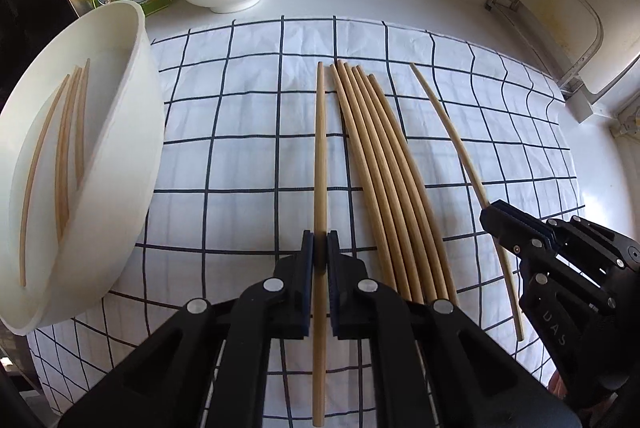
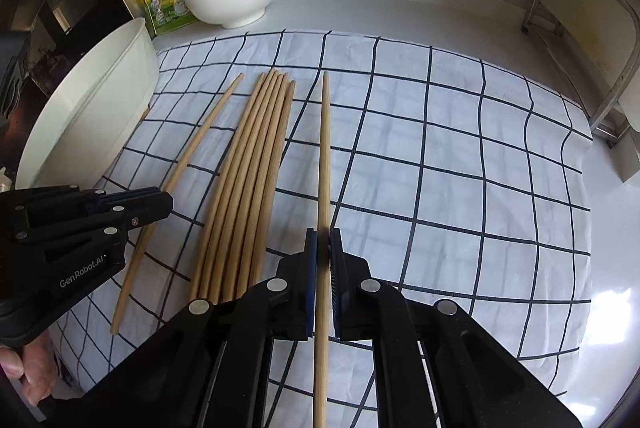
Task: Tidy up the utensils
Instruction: 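Carry both held chopsticks over the white basin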
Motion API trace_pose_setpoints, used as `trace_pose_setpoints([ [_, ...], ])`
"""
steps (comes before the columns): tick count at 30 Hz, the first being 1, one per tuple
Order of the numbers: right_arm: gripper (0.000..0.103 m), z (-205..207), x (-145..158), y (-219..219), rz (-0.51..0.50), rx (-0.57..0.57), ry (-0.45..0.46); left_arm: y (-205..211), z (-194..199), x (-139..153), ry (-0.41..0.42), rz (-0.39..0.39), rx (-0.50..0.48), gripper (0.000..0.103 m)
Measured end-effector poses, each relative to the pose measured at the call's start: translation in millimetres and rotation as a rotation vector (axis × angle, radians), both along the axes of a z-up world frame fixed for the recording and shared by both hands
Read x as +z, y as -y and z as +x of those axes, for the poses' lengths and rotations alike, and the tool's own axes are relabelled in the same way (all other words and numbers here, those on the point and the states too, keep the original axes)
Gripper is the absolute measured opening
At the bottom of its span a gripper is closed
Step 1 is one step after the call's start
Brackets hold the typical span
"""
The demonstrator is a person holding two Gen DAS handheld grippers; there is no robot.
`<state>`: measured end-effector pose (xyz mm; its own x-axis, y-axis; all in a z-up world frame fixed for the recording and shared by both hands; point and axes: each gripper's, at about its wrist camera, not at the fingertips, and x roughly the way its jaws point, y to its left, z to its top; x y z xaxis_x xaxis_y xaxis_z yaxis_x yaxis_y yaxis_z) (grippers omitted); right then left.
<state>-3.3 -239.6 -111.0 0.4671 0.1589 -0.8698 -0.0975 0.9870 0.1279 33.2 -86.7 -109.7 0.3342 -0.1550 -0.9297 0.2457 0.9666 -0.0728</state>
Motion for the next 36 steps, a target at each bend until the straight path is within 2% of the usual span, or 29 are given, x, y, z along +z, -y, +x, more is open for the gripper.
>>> trace_pose_setpoints([
  [8, 0.006, 4, 41, -20, 0.084, -0.015, 0.052, -34, 1, 56, 0.096, -0.058, 0.014, 0.007],
  [12, 0.006, 13, 63, -48, 0.127, 0.009, 0.087, -77, 5, 81, 0.134, -0.086, 0.055, 0.007],
  [18, 0.006, 45, 89, -112, 0.157, 0.089, 0.13, -143, 24, 102, 0.169, -0.072, 0.137, 0.007],
  [26, 0.006, 86, 91, -206, 0.18, 0.187, 0.115, -225, 54, 88, 0.156, -0.046, 0.214, 0.007],
  [36, 0.006, 121, 49, -263, 0.153, 0.191, -0.027, -258, 79, 45, 0.072, -0.051, 0.193, 0.007],
])
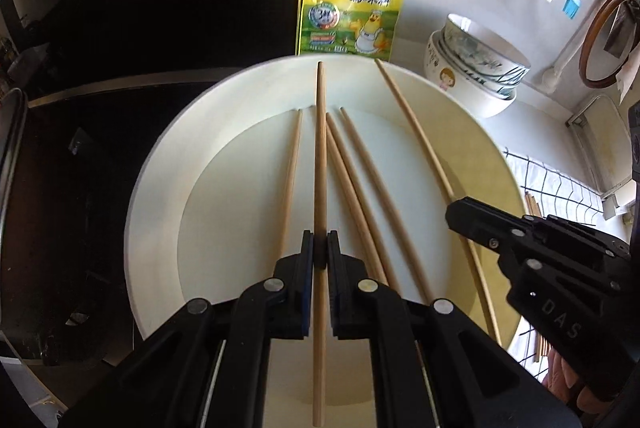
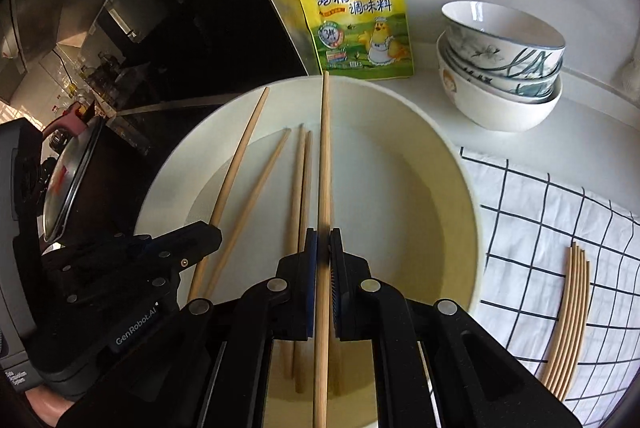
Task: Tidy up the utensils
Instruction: 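Carry both held chopsticks over the white basin, then lower both chopsticks into the basin and open both tools, then withdraw both open tools from the basin back over the chopstick row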
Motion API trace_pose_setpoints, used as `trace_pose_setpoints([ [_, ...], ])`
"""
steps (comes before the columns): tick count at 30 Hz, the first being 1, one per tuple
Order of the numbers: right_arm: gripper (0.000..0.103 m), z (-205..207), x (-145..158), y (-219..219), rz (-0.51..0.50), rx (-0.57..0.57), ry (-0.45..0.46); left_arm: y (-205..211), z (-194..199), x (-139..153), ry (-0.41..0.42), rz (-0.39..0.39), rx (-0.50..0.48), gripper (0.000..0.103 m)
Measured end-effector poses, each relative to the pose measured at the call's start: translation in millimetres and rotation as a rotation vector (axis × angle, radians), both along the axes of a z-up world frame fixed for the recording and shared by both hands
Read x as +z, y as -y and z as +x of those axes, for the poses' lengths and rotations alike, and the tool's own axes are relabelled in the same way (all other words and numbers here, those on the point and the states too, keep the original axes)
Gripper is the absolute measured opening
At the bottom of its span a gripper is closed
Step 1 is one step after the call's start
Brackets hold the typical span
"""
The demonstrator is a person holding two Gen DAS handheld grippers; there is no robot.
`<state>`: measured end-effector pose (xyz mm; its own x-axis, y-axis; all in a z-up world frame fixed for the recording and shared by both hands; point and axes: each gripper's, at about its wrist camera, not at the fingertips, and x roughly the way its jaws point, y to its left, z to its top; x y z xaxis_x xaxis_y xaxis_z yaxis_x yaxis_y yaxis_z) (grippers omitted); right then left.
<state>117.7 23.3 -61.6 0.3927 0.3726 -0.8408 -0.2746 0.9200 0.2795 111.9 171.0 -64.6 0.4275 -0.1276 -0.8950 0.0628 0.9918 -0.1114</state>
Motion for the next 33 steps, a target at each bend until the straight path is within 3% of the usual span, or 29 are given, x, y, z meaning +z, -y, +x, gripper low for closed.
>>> trace_pose_setpoints([
  [6, 0.006, 2, -25, -10, -0.036, -0.008, -0.075, -1, 11, -19, -0.043, -0.007, -0.021, 0.008],
  [14, 0.007, 1, -30, -11, -0.055, -0.015, -0.082, -3, 14, -30, -0.087, -0.016, -0.019, 0.008],
  [16, 0.012, -2, -27, -9, -0.059, -0.016, -0.068, -4, 12, -28, -0.085, -0.02, -0.013, 0.013],
  [18, 0.015, -3, -24, -9, -0.063, -0.021, -0.054, -5, 12, -25, -0.074, -0.017, -0.004, 0.034],
  [20, 0.015, -4, -22, -6, -0.062, -0.026, -0.048, -6, 10, -19, -0.058, -0.008, 0.005, 0.04],
  [33, 0.016, -25, -13, 10, -0.036, -0.045, -0.041, -10, -12, 1, -0.033, 0.004, 0.029, 0.047],
])
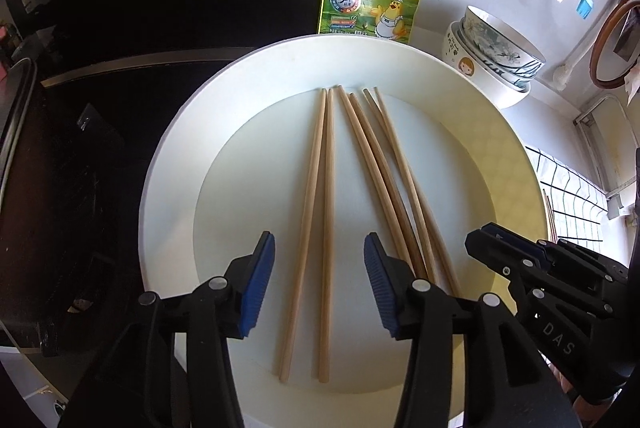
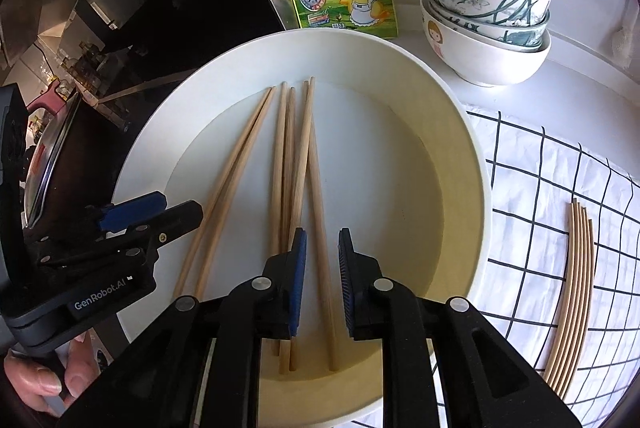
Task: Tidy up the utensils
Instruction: 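Withdraw both open tools from the basin back over the chopstick row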
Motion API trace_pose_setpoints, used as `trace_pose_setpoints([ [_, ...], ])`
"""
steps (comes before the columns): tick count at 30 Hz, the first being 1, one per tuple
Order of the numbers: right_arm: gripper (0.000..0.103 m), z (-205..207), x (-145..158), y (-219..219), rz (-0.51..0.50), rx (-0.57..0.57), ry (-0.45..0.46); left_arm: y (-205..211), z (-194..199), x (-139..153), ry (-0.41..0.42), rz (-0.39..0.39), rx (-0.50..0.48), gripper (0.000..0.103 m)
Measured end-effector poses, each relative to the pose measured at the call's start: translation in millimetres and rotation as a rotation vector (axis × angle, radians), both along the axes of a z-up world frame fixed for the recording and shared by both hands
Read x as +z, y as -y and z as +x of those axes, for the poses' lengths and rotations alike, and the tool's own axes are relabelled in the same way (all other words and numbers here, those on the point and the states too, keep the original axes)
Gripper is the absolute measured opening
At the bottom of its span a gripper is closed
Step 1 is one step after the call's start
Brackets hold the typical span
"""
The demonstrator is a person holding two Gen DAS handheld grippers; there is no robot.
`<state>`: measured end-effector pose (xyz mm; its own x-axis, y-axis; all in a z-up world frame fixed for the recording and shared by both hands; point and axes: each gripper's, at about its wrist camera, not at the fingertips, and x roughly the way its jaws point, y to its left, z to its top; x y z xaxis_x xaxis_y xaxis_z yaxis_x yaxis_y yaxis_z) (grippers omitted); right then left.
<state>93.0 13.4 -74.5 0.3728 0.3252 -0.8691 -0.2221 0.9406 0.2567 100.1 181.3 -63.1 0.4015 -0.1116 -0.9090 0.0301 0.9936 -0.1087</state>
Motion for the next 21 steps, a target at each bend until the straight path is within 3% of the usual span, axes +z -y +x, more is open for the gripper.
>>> trace_pose_setpoints([
  [21, 0.018, -38, 34, 28, 0.03, 0.005, 0.076, 25, -41, 36, 0.071, 0.011, -0.002, 0.049],
])
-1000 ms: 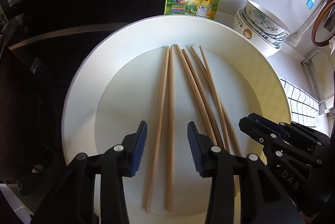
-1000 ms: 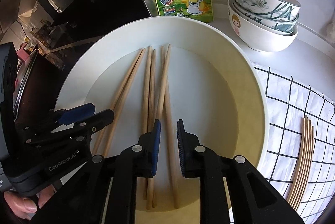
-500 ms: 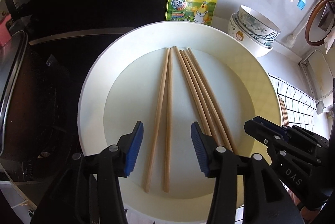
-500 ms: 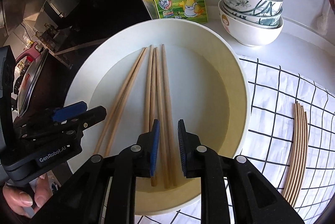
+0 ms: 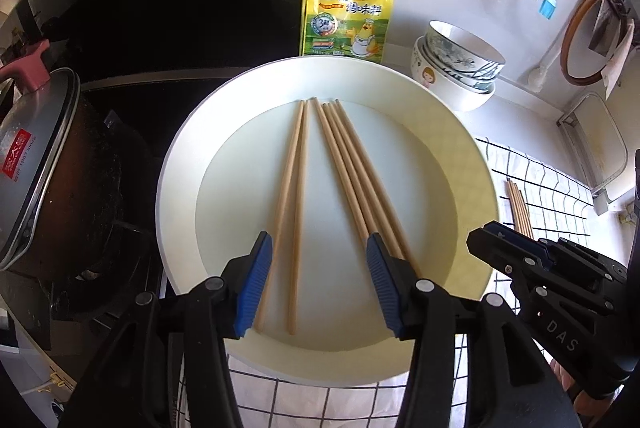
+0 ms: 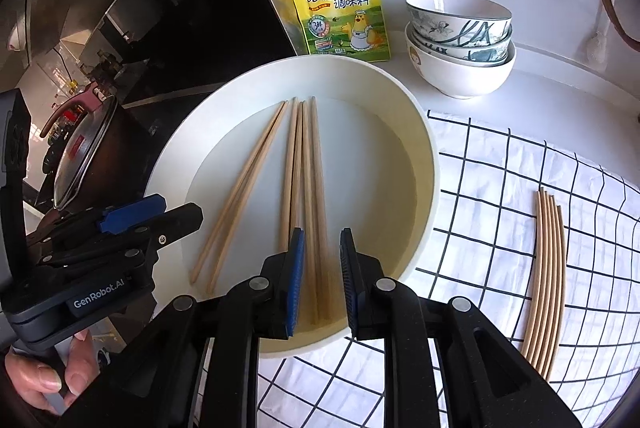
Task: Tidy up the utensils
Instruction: 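Withdraw both open tools from the basin back over the chopstick row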
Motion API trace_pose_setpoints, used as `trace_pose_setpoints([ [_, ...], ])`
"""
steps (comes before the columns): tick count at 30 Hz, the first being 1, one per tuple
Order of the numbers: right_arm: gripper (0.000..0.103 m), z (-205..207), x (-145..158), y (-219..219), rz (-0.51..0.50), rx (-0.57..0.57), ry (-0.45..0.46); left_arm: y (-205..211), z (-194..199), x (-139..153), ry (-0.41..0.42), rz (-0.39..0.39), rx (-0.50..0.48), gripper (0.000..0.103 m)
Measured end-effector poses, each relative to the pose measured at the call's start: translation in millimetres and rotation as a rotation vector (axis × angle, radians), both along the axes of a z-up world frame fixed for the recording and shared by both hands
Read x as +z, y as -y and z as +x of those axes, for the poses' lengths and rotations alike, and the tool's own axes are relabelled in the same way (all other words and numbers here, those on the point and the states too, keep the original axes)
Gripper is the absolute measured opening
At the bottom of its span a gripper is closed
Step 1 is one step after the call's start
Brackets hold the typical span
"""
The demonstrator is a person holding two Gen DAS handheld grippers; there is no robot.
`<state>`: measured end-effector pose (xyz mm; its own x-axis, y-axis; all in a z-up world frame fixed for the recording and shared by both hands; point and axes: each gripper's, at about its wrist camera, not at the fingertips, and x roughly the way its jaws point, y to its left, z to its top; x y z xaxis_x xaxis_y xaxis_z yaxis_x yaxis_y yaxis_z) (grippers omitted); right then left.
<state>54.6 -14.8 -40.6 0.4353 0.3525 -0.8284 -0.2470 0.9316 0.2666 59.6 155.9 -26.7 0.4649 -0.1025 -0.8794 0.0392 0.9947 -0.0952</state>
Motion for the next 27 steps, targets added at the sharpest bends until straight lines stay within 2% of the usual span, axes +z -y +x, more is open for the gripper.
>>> trace_pose_setpoints([
  [15, 0.023, -33, 12, 66, -0.021, -0.058, 0.023, 59, -26, 12, 0.019, -0.016, -0.055, 0.05],
  [27, 0.026, -57, 1, 139, -0.045, -0.153, 0.007, 122, -41, 7, 0.001, -0.021, -0.124, 0.054],
])
